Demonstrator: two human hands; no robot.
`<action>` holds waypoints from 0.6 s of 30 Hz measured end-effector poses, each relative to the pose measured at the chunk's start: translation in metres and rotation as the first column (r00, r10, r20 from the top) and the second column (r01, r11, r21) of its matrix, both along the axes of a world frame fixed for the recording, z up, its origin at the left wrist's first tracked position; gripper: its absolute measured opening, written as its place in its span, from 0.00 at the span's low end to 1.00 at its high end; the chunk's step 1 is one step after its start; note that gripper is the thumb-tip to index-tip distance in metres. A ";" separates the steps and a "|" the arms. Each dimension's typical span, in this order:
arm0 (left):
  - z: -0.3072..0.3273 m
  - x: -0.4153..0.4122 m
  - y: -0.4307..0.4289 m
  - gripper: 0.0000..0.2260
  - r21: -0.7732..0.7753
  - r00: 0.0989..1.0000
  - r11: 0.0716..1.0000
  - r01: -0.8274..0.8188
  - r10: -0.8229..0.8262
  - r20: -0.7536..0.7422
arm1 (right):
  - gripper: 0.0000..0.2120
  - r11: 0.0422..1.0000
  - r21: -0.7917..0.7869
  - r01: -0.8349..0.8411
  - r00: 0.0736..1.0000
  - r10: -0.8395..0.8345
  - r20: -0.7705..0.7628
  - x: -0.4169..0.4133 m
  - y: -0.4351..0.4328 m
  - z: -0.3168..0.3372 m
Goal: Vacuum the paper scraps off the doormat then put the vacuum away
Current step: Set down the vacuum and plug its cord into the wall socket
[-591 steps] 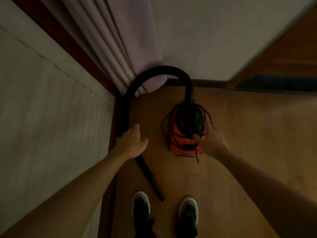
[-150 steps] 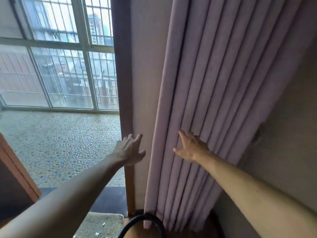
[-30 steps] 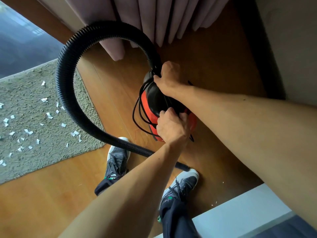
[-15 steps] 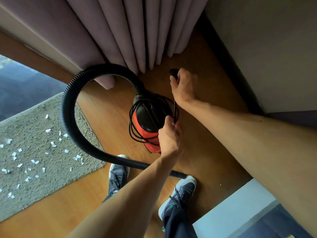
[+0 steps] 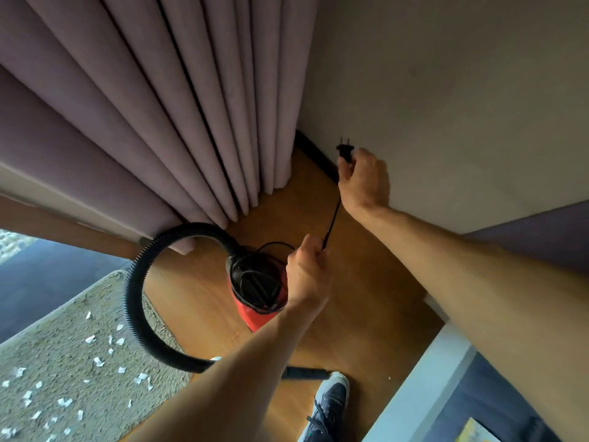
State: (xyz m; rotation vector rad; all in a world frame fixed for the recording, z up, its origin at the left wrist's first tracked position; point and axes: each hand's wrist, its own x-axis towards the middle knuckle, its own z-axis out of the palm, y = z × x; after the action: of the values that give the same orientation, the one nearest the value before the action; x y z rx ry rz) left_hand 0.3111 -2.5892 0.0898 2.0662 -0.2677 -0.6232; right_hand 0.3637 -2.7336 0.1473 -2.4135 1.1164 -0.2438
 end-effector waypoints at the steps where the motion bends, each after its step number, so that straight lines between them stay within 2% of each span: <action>1: 0.014 0.002 -0.005 0.04 -0.031 1.000 0.999 0.012 -0.012 0.015 | 0.15 1.000 0.000 0.012 0.999 -0.012 0.030 0.001 -0.005 0.018; 5: 0.074 0.014 -0.022 0.05 -0.114 0.992 0.990 0.083 -0.072 0.099 | 0.14 0.998 -0.044 0.038 0.995 -0.034 0.098 0.005 -0.022 0.094; 11: 0.182 0.045 -0.043 0.03 -0.136 0.957 0.979 0.152 -0.112 0.269 | 0.15 0.988 -0.131 0.085 0.979 -0.059 0.195 0.011 -0.047 0.212; 18: 0.298 0.060 -0.084 0.05 -0.207 0.918 0.941 0.268 -0.183 0.353 | 0.15 0.957 -0.217 0.191 0.931 -0.106 0.349 0.011 -0.072 0.350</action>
State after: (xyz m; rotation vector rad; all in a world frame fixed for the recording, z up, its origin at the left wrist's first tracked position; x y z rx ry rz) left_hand 0.3710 -2.6734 0.3880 1.8958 -0.7537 -0.3528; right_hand 0.3744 -2.8056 0.4968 -2.3726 1.1661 -0.8574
